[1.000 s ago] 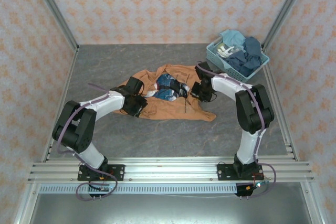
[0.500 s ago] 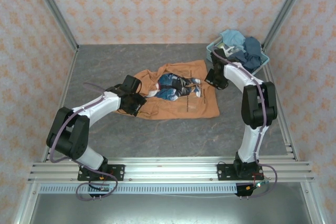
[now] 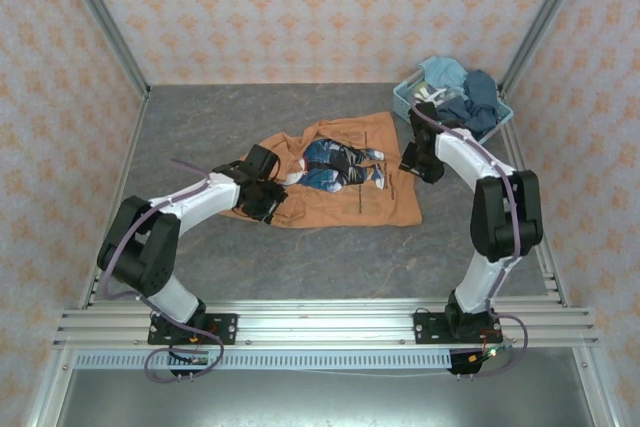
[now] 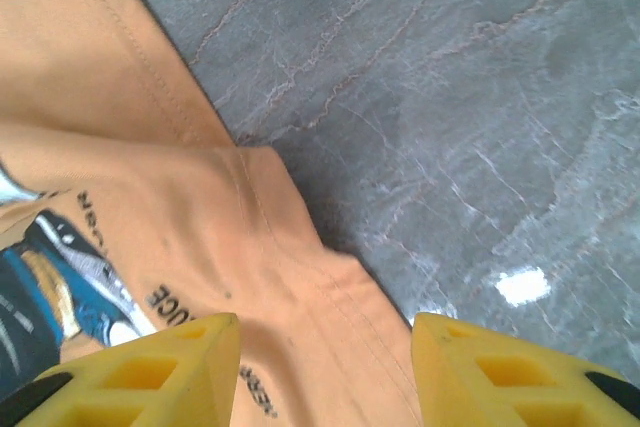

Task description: Fold and stack the t-shirts

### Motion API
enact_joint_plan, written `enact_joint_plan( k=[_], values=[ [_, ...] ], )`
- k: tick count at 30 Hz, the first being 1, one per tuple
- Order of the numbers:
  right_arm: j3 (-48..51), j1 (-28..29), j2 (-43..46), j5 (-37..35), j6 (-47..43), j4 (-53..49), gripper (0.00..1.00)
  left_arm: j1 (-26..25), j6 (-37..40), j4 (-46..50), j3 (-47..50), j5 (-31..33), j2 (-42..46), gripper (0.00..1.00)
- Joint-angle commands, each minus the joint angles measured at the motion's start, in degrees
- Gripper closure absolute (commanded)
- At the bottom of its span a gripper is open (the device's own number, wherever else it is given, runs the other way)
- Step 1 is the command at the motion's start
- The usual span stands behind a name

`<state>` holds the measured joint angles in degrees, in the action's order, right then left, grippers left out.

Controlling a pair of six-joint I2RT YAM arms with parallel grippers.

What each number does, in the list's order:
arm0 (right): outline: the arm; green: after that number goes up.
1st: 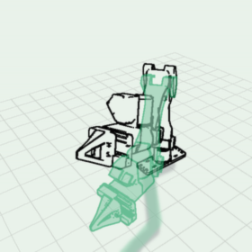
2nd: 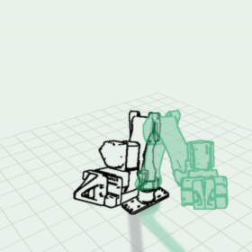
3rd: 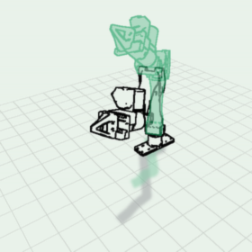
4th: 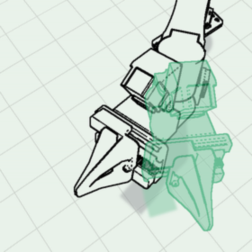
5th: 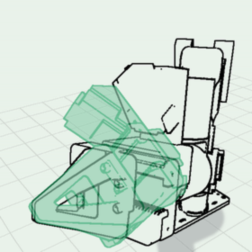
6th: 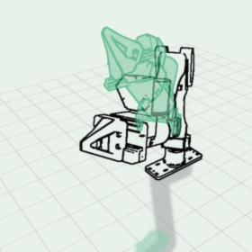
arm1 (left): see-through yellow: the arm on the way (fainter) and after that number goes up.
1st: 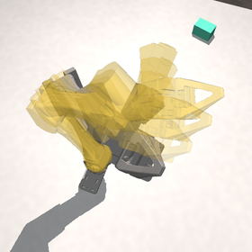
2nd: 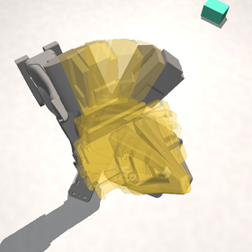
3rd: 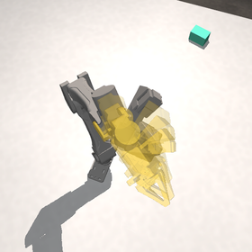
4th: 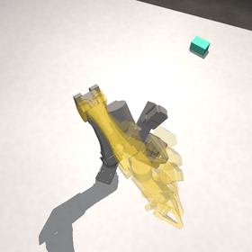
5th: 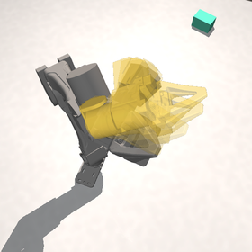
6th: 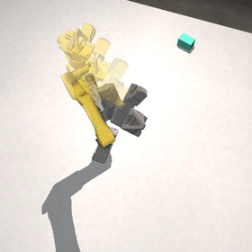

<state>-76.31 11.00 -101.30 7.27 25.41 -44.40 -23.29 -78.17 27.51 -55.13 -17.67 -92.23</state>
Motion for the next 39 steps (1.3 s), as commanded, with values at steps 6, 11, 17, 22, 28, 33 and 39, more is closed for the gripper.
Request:
enact_joint_plan(
  k=[6, 11, 17, 22, 28, 33, 39],
  values=[
    [6.9, 0.9, 8.1, -0.1, 0.8, -1.3, 0.51, -1.9, -1.6, 1.3, -3.8, 1.1, -2.4, 0.65],
    [7.9, 0.8, 9.4, 0.1, 1.1, -1.4, 0.51, -2.3, -1.8, 1.6, -3.2, 0.9, -3.4, 0.72],
    [7.5, 0.8, 10.0, 0.1, 1.1, -2.0, 0.52, -2.3, -0.4, 3.3, -4.9, 1.2, -3.9, 0.86],
    [8.3, 0.8, 11.3, -0.4, 1.1, -2.8, 0.52, -2.3, 0.4, 7.3, -4.3, 1.2, -2.5, 0.76],
    [9.9, 0.9, 12.3, 0.3, 1.3, -2.7, 0.52, -2.5, -2.5, 4.3, -2.1, 0.5, -1.7, 0.68],
    [10.4, 0.9, 12.3, 0.5, 1.3, -2.5, 0.52, -3.1, -2.7, 3.6, -4.4, 0.5, -3.7, 0.70],
    [11.4, 0.9, 12.8, 0.1, 1.5, -2.5, 0.52, -3.3, -2.4, 3.8, -5.3, 0.3, -4.7, 0.83]
  ],
)
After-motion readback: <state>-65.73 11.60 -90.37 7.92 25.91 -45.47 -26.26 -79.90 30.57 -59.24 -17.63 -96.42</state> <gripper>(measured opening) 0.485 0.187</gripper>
